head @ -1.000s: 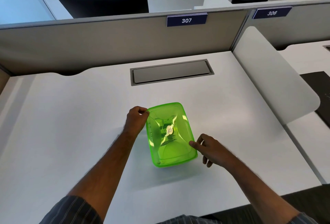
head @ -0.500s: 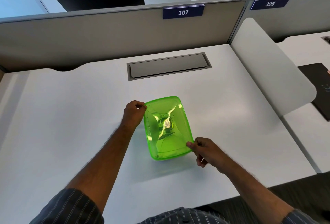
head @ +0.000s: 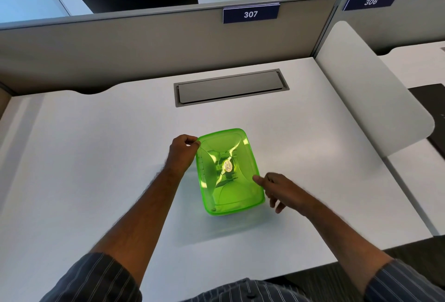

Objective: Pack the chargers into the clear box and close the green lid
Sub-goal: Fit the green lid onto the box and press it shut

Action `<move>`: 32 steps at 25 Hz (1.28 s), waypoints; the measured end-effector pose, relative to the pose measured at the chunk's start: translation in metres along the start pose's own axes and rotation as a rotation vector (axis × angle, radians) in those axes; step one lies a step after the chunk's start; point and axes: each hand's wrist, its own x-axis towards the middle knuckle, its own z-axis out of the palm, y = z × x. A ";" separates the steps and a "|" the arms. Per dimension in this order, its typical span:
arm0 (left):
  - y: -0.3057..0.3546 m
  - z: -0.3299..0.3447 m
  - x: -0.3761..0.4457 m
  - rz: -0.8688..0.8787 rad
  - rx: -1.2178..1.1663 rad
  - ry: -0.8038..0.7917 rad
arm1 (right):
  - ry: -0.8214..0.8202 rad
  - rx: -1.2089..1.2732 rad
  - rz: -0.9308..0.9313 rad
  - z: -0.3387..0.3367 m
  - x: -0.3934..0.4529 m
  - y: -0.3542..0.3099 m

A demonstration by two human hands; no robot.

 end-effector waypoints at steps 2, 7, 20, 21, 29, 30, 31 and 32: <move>0.000 0.000 -0.001 -0.003 0.001 0.002 | 0.088 -0.039 -0.039 -0.001 0.020 -0.019; -0.001 0.001 -0.001 0.002 -0.004 0.008 | 0.325 -0.291 -0.147 0.008 0.078 -0.071; -0.007 0.001 0.006 -0.011 -0.059 0.012 | 0.447 -0.598 -0.269 0.013 0.150 -0.121; -0.008 0.002 0.006 -0.011 -0.061 0.013 | 0.455 -0.591 -0.281 0.013 0.152 -0.118; -0.014 0.002 0.006 -0.016 -0.113 -0.001 | 0.487 -0.528 -0.294 0.015 0.158 -0.109; -0.016 0.003 0.003 -0.012 -0.116 -0.002 | 0.488 -0.528 -0.281 0.016 0.158 -0.108; -0.019 0.004 -0.002 -0.008 -0.118 -0.005 | 0.490 -0.532 -0.269 0.016 0.159 -0.107; -0.023 0.005 -0.009 -0.006 -0.124 -0.009 | 0.492 -0.538 -0.259 0.016 0.159 -0.106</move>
